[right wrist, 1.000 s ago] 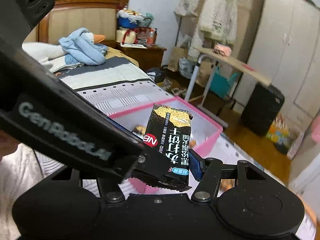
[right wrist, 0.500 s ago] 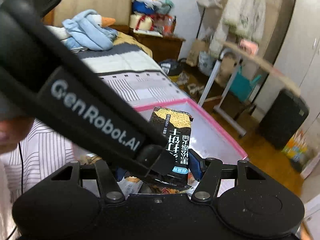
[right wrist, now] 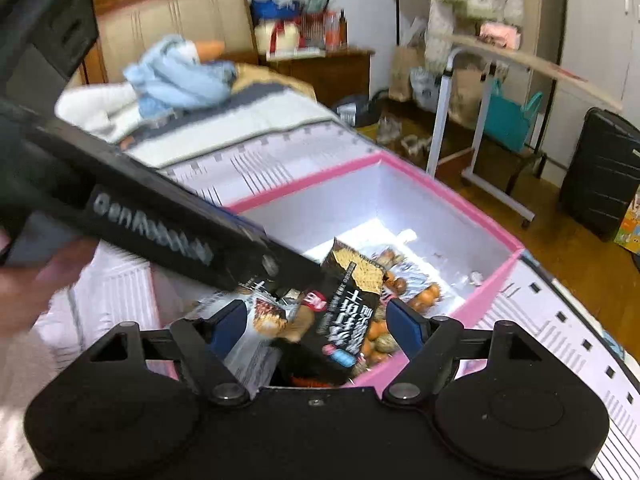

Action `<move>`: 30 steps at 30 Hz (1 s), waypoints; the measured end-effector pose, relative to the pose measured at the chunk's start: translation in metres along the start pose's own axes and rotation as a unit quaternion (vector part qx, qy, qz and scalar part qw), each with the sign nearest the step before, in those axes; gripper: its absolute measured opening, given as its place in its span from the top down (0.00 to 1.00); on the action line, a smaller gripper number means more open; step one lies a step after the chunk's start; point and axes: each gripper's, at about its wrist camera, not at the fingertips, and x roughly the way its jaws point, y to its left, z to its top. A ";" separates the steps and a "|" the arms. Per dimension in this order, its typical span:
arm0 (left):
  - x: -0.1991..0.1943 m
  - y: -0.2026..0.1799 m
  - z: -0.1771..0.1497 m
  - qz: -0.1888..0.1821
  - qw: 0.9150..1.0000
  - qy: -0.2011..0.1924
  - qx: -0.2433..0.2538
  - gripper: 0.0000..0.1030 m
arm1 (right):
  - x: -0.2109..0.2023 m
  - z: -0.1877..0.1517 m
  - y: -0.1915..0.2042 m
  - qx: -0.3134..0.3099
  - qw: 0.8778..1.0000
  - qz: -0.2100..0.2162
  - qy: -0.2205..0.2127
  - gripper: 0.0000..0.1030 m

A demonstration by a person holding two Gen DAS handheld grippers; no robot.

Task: Organize snacks
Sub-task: 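Drop the NB pack into the pink box and open the left tool, then move the left tool down to the clear nut bag's top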

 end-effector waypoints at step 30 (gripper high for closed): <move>0.122 -0.159 -0.025 -0.069 0.989 0.096 -0.090 0.42 | -0.034 -0.108 -0.158 -0.046 0.989 -0.118 0.073 0.08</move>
